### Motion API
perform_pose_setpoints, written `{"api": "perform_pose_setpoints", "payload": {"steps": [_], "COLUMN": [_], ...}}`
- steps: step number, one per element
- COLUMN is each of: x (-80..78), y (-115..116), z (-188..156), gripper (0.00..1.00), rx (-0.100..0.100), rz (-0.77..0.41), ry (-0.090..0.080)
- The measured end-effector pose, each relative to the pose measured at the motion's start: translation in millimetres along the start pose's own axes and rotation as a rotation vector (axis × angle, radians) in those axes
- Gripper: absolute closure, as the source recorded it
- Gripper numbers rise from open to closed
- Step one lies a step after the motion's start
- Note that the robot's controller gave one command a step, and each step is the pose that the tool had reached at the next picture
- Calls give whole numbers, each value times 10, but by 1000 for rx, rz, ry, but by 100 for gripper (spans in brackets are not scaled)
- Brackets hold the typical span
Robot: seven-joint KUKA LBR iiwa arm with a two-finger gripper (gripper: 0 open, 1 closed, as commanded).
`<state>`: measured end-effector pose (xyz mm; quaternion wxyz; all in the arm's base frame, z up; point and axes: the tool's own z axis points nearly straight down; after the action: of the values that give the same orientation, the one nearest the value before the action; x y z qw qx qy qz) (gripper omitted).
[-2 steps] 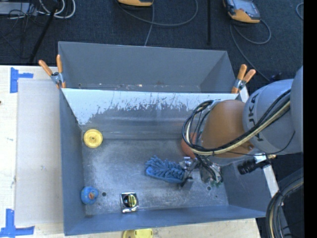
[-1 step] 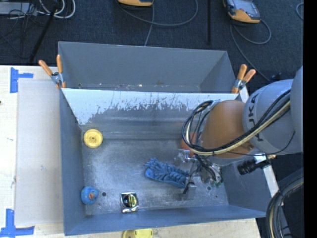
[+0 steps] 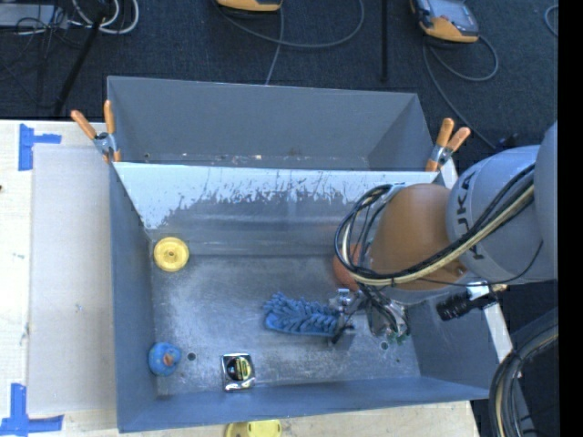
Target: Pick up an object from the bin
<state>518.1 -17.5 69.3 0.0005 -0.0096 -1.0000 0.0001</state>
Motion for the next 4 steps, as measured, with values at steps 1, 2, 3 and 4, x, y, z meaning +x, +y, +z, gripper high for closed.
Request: {"api": "perform_pose_setpoints", "payload": {"steps": [1, 2, 3, 4], "x": [0, 4, 4, 136], "y": [0, -241, -240, -446], "z": [0, -1219, -1219, -2419], "gripper": [100, 100, 100, 100], "rx": [0, 0, 0, 0], "rz": [0, -38, -38, -55], "ry": [0, -1, -1, -2]}}
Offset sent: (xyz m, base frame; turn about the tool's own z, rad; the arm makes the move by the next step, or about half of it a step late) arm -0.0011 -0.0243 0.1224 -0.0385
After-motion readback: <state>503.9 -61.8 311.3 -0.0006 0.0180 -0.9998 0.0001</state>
